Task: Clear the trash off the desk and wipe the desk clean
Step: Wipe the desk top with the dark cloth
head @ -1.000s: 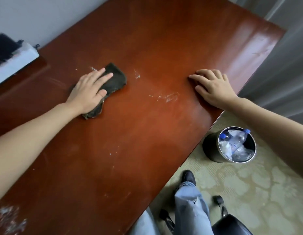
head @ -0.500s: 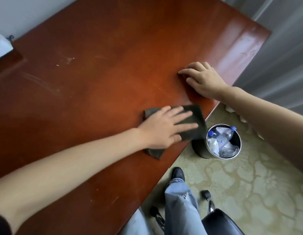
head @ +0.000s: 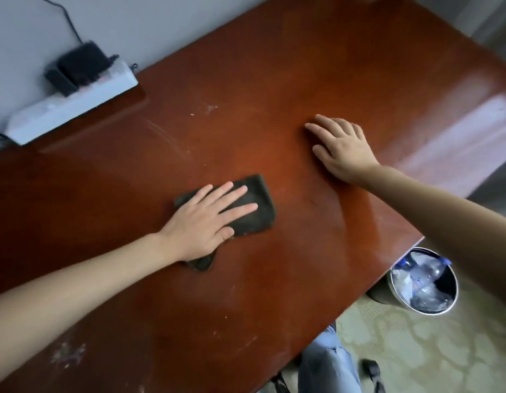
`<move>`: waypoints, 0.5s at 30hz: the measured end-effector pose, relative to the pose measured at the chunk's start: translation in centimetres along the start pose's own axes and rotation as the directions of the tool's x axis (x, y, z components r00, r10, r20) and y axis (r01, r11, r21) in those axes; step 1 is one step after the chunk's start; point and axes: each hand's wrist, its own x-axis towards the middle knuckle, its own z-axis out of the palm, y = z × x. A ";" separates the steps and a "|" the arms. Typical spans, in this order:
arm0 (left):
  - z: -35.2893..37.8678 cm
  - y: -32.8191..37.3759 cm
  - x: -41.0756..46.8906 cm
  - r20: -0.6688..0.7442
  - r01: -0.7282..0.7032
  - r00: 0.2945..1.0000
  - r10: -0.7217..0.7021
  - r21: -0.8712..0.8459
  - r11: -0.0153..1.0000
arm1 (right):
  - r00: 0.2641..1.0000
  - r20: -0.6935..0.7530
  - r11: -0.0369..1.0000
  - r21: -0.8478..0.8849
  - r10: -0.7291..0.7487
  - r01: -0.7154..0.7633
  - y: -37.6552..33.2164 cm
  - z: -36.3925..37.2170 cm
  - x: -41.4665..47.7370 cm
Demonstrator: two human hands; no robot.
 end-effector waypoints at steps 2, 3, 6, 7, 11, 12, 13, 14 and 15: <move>-0.1 -2.7 -1.2 0.009 0.208 0.978 -0.208 -0.058 0.976 | 1.000 0.018 1.000 0.004 -0.005 0.004 -0.8 0.2 1.3; -0.2 -4.0 -1.7 0.007 0.299 0.954 -0.299 -0.083 0.951 | 0.999 0.032 1.000 0.004 -0.009 0.009 -1.1 0.3 1.9; -0.3 -8.3 -1.8 -0.028 0.561 0.819 -0.574 -0.176 0.809 | 1.000 0.025 1.000 0.004 -0.019 0.019 -1.8 0.5 3.0; -0.3 -9.7 -1.3 -0.037 0.627 0.763 -0.646 -0.205 0.752 | 1.000 0.003 1.000 0.008 -0.018 0.018 -1.8 0.5 3.1; -0.9 -14.3 2.4 -0.034 0.718 0.659 -0.751 -0.267 0.642 | 1.000 -0.020 0.999 0.035 -0.016 0.017 -1.5 0.8 3.2; -1.1 -15.4 3.8 -0.030 0.710 0.669 -0.743 -0.272 0.650 | 1.000 -0.019 0.999 0.041 -0.016 0.017 -1.4 0.8 3.1; -1.5 -16.4 5.3 -0.023 0.693 0.690 -0.724 -0.269 0.669 | 1.000 -0.026 0.999 0.047 -0.016 0.018 -1.4 0.8 3.1; -1.8 -17.1 6.8 -0.016 0.671 0.715 -0.699 -0.262 0.693 | 0.999 -0.038 0.998 0.054 -0.020 0.022 -1.3 0.9 3.2; -2.2 -17.4 8.4 -0.011 0.645 0.744 -0.668 -0.250 0.723 | 0.999 -0.049 0.998 0.065 -0.022 0.025 -1.3 0.9 3.1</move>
